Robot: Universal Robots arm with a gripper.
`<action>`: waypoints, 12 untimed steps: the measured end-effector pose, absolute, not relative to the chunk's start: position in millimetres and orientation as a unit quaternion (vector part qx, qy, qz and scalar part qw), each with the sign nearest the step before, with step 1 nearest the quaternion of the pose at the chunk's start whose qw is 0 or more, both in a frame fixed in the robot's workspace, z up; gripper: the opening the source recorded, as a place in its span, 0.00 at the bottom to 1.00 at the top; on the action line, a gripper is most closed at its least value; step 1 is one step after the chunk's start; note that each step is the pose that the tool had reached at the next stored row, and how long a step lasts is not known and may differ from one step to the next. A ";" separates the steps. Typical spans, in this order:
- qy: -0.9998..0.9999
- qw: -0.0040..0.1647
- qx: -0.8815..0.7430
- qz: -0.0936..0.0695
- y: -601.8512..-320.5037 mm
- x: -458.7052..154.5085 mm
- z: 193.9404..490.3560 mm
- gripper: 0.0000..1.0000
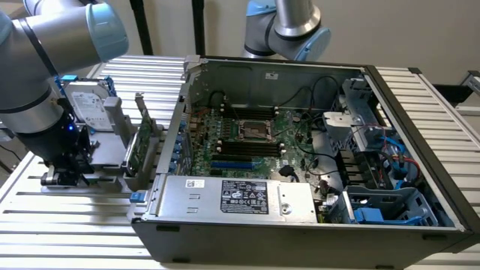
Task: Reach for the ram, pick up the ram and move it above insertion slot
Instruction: 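Pick up the ram and move it above insertion slot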
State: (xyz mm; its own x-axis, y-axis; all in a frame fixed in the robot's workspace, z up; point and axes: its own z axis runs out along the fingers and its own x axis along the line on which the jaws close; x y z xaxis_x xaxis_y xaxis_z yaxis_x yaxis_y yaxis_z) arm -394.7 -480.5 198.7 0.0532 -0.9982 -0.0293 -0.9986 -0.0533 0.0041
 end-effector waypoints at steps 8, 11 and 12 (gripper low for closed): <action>0.689 0.009 -0.725 0.012 -480.5 -394.7 198.5 0.13; 0.689 0.008 -0.724 0.012 -480.5 -394.7 198.5 0.13; 0.690 0.008 -0.724 0.012 -480.4 -394.7 198.5 0.13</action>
